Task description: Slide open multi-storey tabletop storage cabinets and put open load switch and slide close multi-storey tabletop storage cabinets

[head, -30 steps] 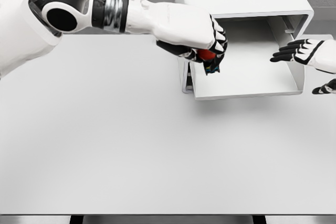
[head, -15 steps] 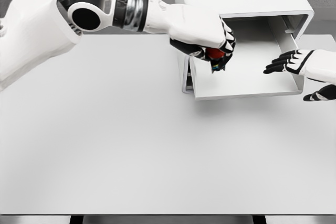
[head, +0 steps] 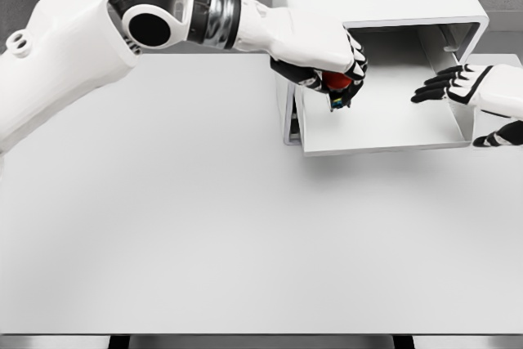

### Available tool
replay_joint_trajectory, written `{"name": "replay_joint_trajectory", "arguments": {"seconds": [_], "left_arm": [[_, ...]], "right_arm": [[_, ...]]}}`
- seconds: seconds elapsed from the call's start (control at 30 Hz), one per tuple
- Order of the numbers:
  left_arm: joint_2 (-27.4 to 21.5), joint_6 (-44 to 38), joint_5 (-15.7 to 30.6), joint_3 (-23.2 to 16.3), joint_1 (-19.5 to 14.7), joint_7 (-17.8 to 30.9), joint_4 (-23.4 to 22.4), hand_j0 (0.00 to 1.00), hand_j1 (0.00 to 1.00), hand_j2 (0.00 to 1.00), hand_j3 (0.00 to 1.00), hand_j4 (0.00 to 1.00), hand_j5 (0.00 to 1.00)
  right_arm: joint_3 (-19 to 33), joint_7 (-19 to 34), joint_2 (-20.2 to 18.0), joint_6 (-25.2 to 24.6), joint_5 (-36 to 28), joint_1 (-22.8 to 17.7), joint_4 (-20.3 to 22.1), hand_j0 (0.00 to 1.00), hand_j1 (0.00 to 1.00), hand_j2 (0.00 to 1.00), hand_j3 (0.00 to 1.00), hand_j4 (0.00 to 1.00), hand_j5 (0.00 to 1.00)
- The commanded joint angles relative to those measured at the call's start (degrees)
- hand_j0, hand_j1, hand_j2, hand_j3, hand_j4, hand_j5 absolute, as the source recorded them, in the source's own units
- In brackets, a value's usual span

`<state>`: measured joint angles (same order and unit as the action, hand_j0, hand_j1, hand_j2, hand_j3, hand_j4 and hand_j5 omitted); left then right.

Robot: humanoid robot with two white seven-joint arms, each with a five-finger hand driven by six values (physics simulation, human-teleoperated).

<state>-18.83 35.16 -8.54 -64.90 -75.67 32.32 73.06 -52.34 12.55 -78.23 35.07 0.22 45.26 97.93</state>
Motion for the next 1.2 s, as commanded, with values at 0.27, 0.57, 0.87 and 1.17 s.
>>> {"name": "replay_joint_trajectory", "arguments": {"seconds": [0.27, 0.57, 0.87, 1.17], "left_arm": [[0.64, -0.16, 0.28, -0.49, -0.18, 0.03, -1.70, 0.44, 0.44, 0.44, 0.44, 0.44, 0.44], [1.26, -0.16, 0.19, 0.13, -0.18, -0.15, -2.40, 0.89, 0.89, 0.89, 0.89, 0.89, 0.89], [1.08, -0.16, 1.15, 1.53, 0.09, -0.50, -1.43, 1.00, 1.00, 1.00, 1.00, 1.00, 1.00], [-2.52, -0.16, 7.13, 2.50, 0.62, -1.03, 7.53, 1.00, 1.00, 1.00, 1.00, 1.00, 1.00]], "right_arm": [[-1.71, -1.83, -0.69, -0.07, -0.31, 0.53, 0.16, 0.97, 0.97, 0.97, 0.97, 0.97, 0.97], [-7.33, -2.71, -2.54, -0.07, -0.39, 7.99, 0.16, 0.98, 0.98, 0.98, 0.98, 0.98, 0.98], [-10.94, -2.71, -1.31, -0.07, -0.39, 9.93, 0.34, 0.98, 0.98, 0.98, 0.98, 0.98, 0.98], [-13.13, -2.71, -0.87, -0.07, -0.30, 9.84, 0.25, 0.98, 0.98, 0.98, 0.98, 0.98, 0.98]]}}
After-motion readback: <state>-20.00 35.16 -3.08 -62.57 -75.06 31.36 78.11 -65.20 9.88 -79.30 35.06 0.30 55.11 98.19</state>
